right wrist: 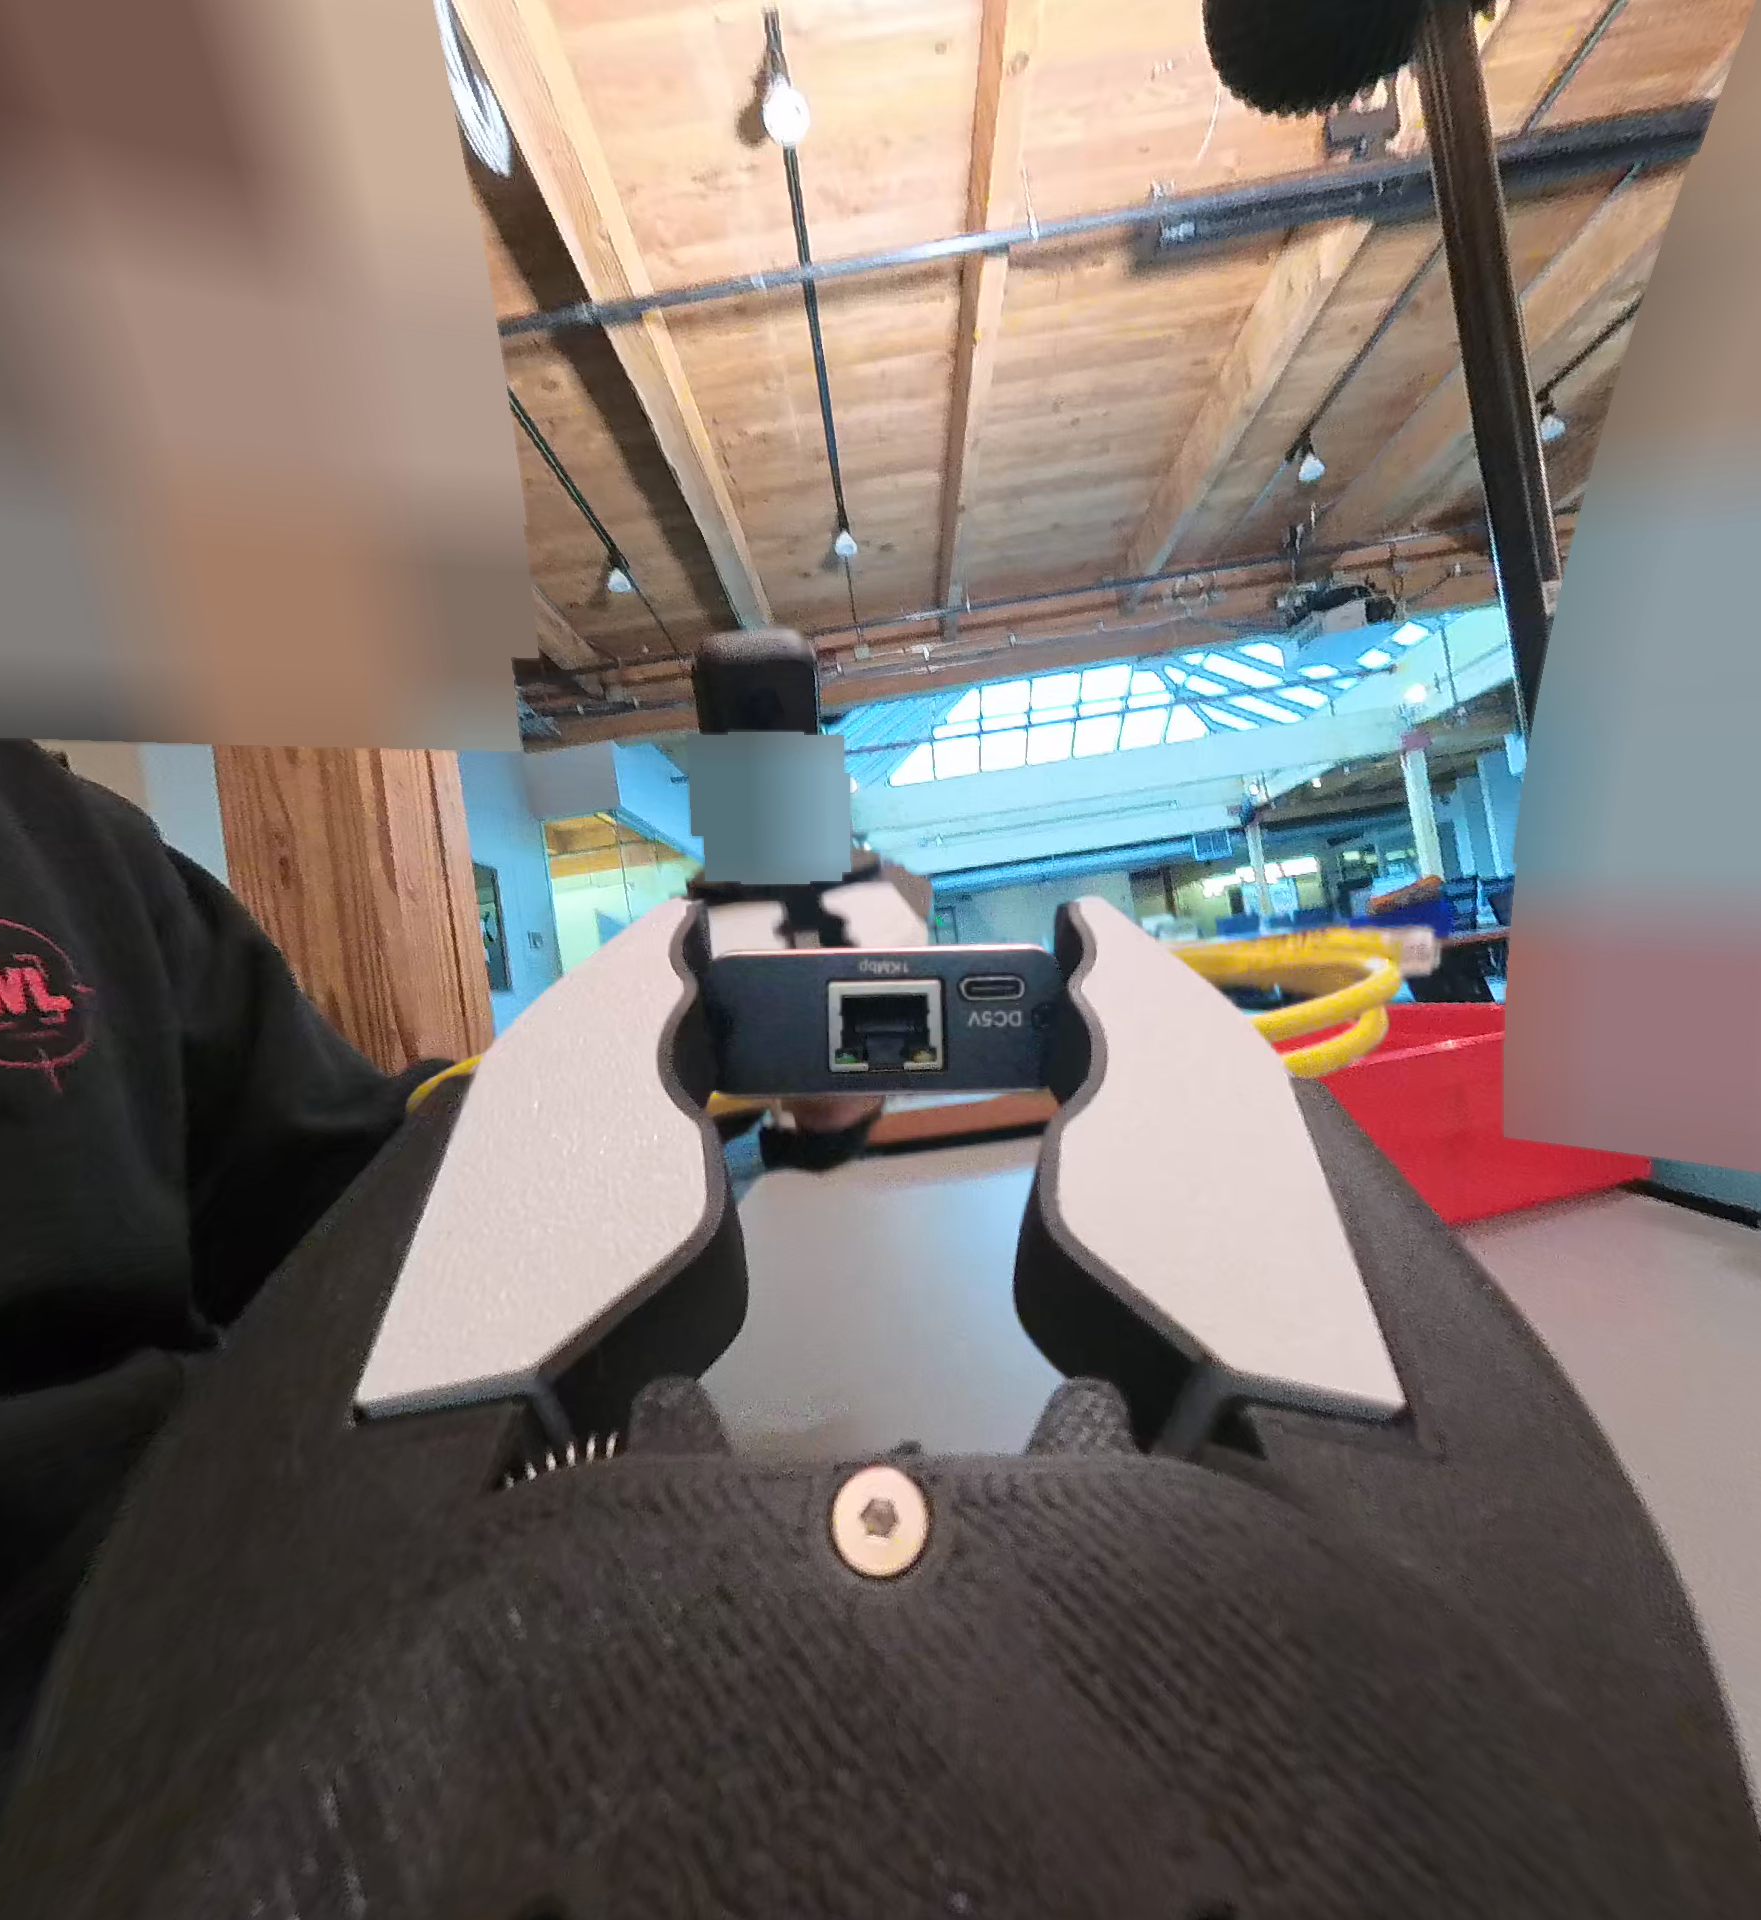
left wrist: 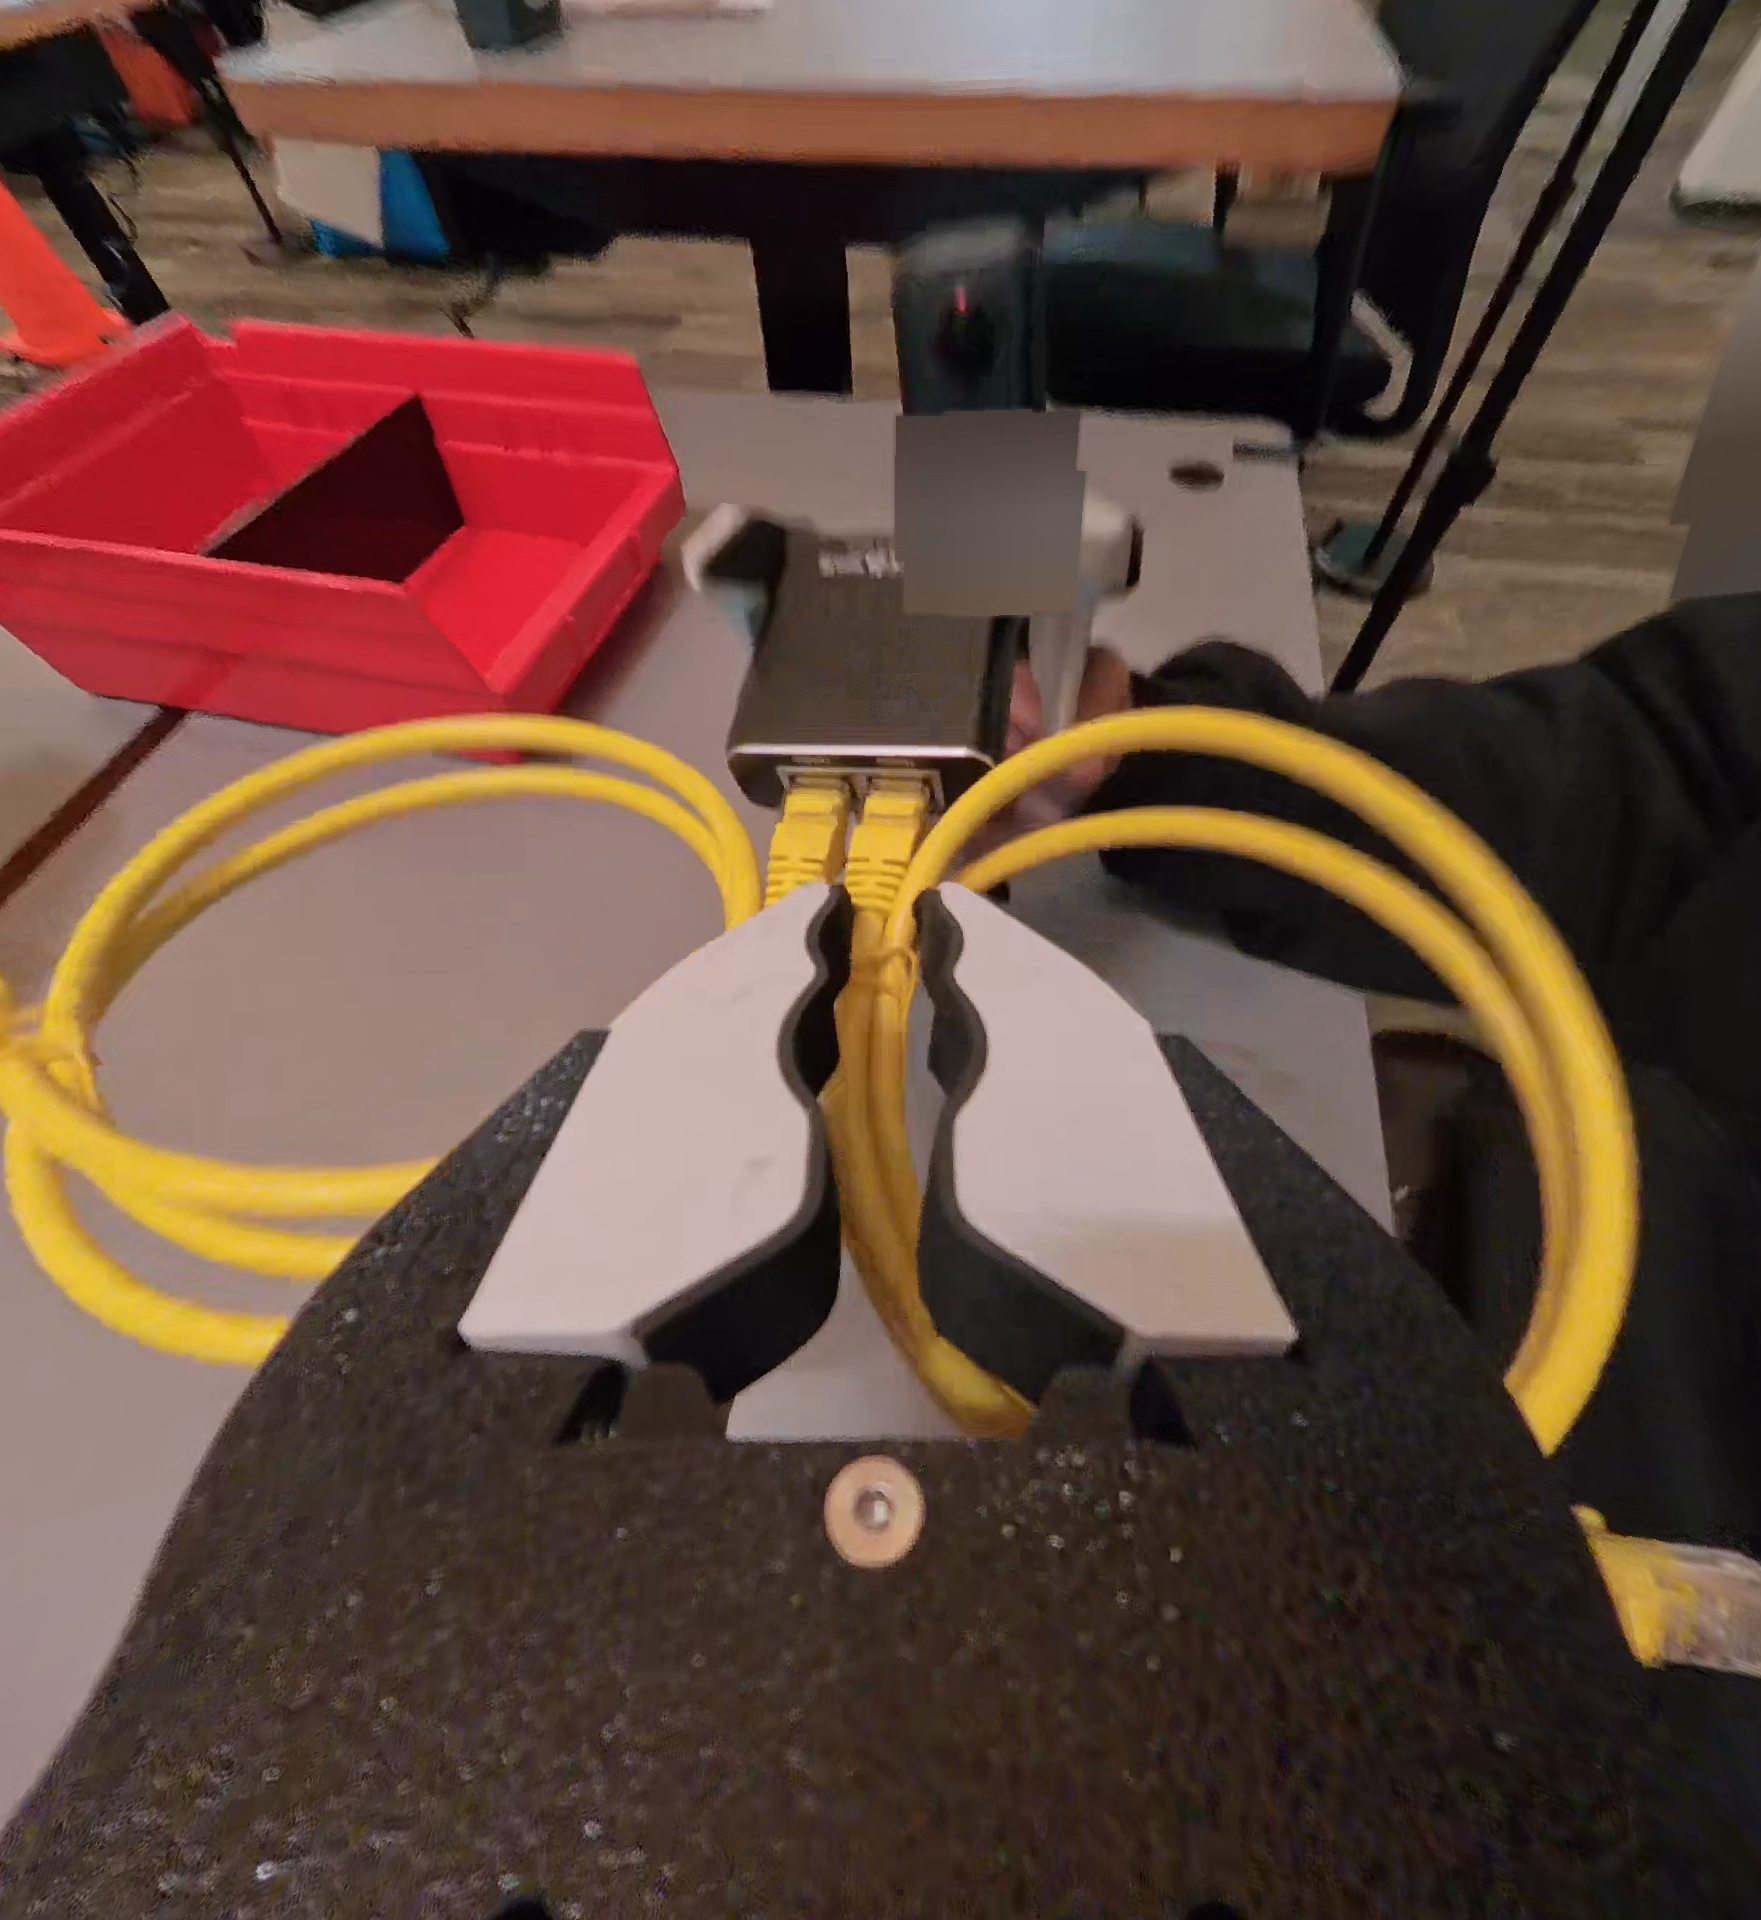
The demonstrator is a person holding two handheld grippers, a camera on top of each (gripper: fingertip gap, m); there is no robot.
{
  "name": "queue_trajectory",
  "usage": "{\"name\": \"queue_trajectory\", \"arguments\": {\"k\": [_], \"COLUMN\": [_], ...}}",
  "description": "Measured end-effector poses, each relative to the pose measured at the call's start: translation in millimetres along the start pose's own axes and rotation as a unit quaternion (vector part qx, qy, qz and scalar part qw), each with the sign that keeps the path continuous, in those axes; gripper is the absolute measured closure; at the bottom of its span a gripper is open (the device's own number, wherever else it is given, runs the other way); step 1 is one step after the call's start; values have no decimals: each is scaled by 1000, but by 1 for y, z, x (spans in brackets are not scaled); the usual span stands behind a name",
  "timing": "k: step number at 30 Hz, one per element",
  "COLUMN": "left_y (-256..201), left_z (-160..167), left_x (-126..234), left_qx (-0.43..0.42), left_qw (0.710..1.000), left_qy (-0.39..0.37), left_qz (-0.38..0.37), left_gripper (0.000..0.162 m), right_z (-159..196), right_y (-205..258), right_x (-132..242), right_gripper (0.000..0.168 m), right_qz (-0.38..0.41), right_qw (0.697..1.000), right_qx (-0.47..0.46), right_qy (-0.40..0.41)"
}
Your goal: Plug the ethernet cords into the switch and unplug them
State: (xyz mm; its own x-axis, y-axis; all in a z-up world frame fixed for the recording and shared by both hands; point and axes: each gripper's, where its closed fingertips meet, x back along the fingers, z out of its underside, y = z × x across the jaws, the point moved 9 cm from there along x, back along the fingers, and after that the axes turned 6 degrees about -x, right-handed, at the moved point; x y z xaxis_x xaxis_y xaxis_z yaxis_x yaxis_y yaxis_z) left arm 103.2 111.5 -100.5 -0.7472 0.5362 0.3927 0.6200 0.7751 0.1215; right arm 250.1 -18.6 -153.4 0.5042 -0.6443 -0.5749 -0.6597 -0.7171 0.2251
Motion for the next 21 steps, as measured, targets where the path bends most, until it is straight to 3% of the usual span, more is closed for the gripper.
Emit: {"name": "queue_trajectory", "arguments": {"k": [3, 7, 9, 11, 15, 19, 20, 21], "left_y": [-9, -1, 4, 3, 0, 0, 0, 0], "left_z": [17, 21, 16, 15, 32, 48, 52, 55], "left_x": [-18, -15, -10, -16, -27, -26, -25, -24], "left_qx": [-28, 70, 66, 47, 41, 78, 86, 91], "left_qw": [999, 990, 984, 987, 988, 982, 982, 984], "left_qy": [42, -121, -162, -155, -147, -171, -163, -150], "left_qz": [-6, -6, -17, -14, -29, -26, -26, -26], "left_gripper": [150, 157, 157, 156, 153, 140, 135, 134], "right_z": [-4, -11, -12, -15, -15, -15, -17, -19], "right_y": [5, 1, 0, -1, -7, -7, -8, -8], "right_x": [-6, 9, 11, 7, 14, 16, 19, 25], "right_gripper": [103, 104, 105, 105, 106, 106, 129, 168], "right_qz": [11, 27, 33, 28, 53, 63, 57, 52], "right_qw": [999, 999, 999, 998, 997, 997, 997, 995], "right_qx": [34, 36, 29, 18, 17, 22, 20, 20], "right_qy": [33, 23, -1, -44, -50, -41, -56, -79]}}
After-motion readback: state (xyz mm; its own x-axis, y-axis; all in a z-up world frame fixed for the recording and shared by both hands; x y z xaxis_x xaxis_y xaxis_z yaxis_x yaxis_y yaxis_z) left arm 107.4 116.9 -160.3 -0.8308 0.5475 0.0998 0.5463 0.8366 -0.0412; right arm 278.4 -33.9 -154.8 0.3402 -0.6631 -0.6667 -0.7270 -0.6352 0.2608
